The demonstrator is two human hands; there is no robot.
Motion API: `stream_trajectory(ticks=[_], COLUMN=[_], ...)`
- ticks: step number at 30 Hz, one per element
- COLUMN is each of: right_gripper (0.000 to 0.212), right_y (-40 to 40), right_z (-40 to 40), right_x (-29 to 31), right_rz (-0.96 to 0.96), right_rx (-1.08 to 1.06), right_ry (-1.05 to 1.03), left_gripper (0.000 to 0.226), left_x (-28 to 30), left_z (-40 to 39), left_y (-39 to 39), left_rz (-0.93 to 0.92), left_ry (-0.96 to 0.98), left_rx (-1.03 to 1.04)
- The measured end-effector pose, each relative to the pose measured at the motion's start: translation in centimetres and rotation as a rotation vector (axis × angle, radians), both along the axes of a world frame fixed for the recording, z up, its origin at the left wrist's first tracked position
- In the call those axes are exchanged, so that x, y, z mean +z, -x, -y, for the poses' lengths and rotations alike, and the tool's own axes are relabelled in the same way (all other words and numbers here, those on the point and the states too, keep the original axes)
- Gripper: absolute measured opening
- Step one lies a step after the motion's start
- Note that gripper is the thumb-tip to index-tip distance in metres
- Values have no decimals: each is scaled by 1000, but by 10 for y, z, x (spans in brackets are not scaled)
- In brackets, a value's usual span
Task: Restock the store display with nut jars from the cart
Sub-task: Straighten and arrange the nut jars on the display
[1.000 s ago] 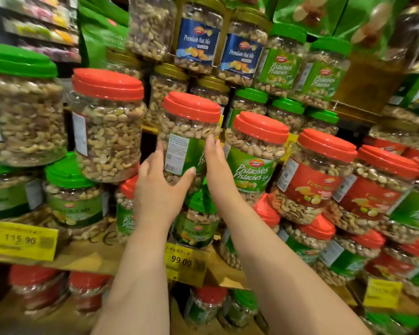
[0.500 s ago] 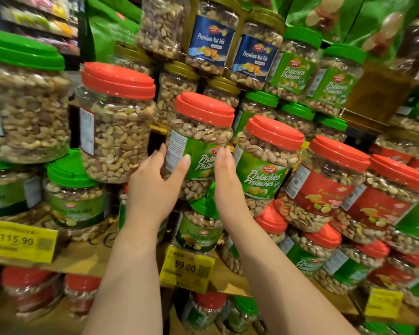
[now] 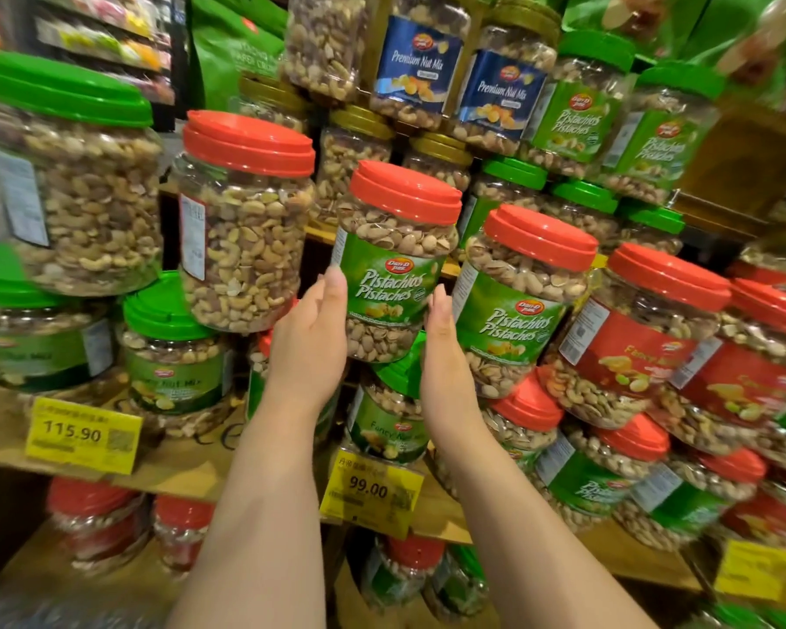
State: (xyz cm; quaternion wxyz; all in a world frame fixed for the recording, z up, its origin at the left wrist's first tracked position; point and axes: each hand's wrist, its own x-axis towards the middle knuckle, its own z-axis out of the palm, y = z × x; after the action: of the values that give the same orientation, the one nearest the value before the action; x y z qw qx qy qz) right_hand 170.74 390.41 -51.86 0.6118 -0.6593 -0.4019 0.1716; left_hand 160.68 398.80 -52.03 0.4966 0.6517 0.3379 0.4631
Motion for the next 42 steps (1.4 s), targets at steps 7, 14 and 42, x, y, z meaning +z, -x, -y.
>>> stream_trajectory(ticks=[7,14,42], right_gripper=[75,89,59], right_y=[-6,-8,-54], right_z=[-9,-12,60], right_x=[9,1,-91], right_rz=[-37,-27,-147], right_rx=[-23,6,-103], right_ry=[25,-29,271], left_gripper=[44,50,98], left_x=[13,6,-49], left_z=[7,8,23], left_y=[2,6,1], left_rz=[15,96,-607], left_ry=[-28,-12,220], left_rx=[154,54,-341])
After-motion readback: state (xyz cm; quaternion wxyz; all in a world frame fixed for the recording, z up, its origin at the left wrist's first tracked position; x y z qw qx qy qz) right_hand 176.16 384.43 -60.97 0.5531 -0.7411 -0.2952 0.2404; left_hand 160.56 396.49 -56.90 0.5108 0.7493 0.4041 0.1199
